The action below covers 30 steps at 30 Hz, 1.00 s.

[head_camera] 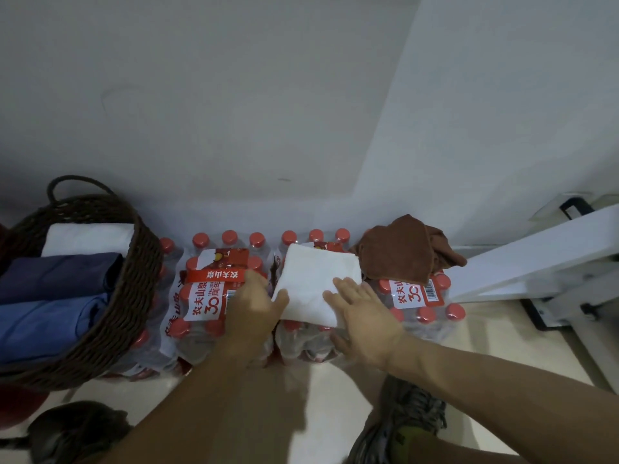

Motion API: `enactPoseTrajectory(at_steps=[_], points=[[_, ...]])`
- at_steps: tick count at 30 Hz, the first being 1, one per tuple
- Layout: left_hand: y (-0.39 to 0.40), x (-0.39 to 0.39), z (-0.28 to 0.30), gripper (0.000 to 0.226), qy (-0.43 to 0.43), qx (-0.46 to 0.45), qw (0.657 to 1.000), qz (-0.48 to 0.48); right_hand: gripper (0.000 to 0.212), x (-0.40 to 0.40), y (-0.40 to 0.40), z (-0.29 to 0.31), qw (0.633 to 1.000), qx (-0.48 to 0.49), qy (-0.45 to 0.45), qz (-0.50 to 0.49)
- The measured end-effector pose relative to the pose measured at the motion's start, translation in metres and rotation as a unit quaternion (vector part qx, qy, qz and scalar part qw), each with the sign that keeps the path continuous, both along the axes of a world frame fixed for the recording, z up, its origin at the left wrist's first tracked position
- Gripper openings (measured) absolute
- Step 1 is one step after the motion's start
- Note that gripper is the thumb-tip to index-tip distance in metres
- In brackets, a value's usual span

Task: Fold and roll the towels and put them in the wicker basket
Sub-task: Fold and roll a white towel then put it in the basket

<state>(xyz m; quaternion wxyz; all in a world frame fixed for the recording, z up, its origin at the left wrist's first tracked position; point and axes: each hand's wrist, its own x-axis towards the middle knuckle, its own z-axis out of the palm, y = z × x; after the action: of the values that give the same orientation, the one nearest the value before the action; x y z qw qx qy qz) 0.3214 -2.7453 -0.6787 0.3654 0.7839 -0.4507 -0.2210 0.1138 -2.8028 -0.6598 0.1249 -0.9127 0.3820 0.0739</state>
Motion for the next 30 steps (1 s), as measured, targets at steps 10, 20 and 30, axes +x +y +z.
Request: enactPoseTrajectory(at_steps=[10,20,30], points=[[0.011,-0.017,-0.004,0.032,-0.199,-0.182,0.941,-0.204,0.047,-0.012,-0.015,0.004,0.994,0.042,-0.099,-0.003],[0.016,-0.013,0.007,0.027,-0.114,-0.126,0.962,-0.213,0.015,-0.025,-0.032,0.023,0.937,0.205,-0.234,-0.161],[-0.009,-0.013,0.013,0.031,0.012,0.070,0.990,-0.124,0.024,-0.018,-0.036,0.019,0.814,0.371,-0.326,-0.305]])
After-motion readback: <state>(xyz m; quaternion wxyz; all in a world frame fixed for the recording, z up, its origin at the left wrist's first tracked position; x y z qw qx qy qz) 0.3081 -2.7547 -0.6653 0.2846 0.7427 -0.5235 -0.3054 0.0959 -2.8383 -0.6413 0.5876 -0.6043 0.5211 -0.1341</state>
